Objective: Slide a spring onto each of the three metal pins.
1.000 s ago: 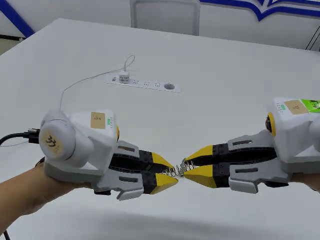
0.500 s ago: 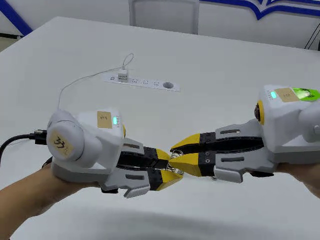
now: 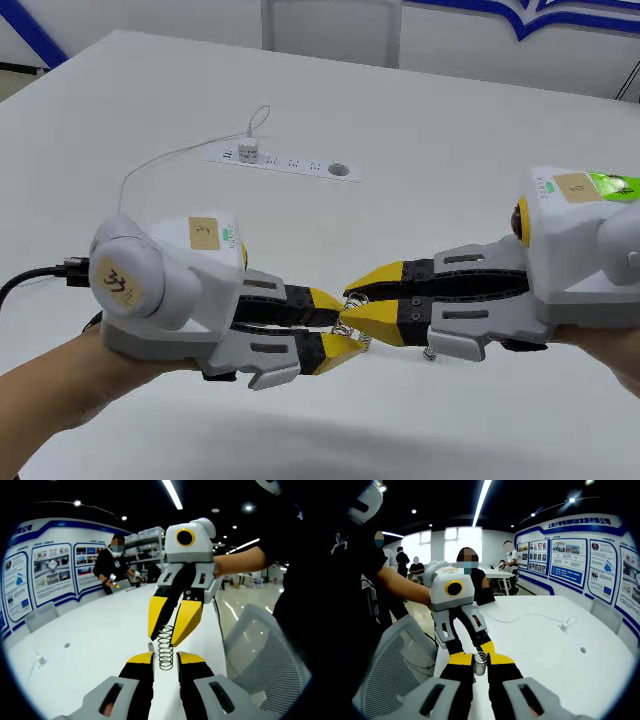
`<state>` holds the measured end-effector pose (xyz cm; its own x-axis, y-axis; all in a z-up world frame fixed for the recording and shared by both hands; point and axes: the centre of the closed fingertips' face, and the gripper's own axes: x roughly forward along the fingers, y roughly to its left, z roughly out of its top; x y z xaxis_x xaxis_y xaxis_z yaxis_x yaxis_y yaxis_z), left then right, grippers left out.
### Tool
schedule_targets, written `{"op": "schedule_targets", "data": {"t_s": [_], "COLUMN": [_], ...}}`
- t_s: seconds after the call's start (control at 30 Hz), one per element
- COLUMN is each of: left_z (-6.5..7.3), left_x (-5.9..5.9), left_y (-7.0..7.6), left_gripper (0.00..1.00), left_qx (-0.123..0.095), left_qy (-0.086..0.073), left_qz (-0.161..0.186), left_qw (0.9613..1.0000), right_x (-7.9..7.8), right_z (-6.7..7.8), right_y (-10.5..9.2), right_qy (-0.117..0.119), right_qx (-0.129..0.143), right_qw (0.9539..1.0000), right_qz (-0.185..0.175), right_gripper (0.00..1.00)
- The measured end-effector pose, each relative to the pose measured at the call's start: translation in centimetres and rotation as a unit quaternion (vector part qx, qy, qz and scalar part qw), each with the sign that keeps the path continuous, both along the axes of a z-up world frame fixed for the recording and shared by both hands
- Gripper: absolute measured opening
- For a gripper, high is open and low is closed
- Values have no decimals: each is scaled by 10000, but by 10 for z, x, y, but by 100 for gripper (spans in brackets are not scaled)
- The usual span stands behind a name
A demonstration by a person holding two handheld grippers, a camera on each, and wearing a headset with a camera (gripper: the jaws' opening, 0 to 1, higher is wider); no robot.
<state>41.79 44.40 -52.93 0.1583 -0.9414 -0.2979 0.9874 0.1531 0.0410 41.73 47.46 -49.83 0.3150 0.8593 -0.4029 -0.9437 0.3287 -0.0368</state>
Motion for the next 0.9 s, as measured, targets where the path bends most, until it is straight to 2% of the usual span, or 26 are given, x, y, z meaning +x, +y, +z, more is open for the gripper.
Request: {"op": "schedule_targets", "data": {"t_s": [0.2, 0.3, 0.37, 0.5, 0.73, 0.9], "left_z": [-2, -3, -2, -1, -1, -4], "left_x": [4, 5, 8, 13, 20, 23], "left_y": [2, 5, 8, 15, 25, 33], "left_gripper": [31, 40, 48, 53, 68, 78], "left_qx": [52, 68, 55, 32, 57, 146], "left_qy": [27, 117, 77, 81, 68, 72], "left_qz": [121, 213, 282, 436, 697, 849], "left_qw": [9999, 9997, 9996, 9990, 9975, 9963], "right_x": [3, 5, 7, 12, 16, 19], "right_z": [0, 0, -1, -2, -5, -6], "right_y": [-4, -6, -8, -11, -16, -19], "right_qy": [-17, -24, -40, -38, -50, -56], "right_qx": [10, -2, -26, -42, -104, -125], "right_qw": [10000, 9999, 9999, 9997, 9993, 9990], "right_qz": [-85, -125, -166, -254, -347, -419], "right_gripper": [10, 10, 10, 10, 10, 10]}}
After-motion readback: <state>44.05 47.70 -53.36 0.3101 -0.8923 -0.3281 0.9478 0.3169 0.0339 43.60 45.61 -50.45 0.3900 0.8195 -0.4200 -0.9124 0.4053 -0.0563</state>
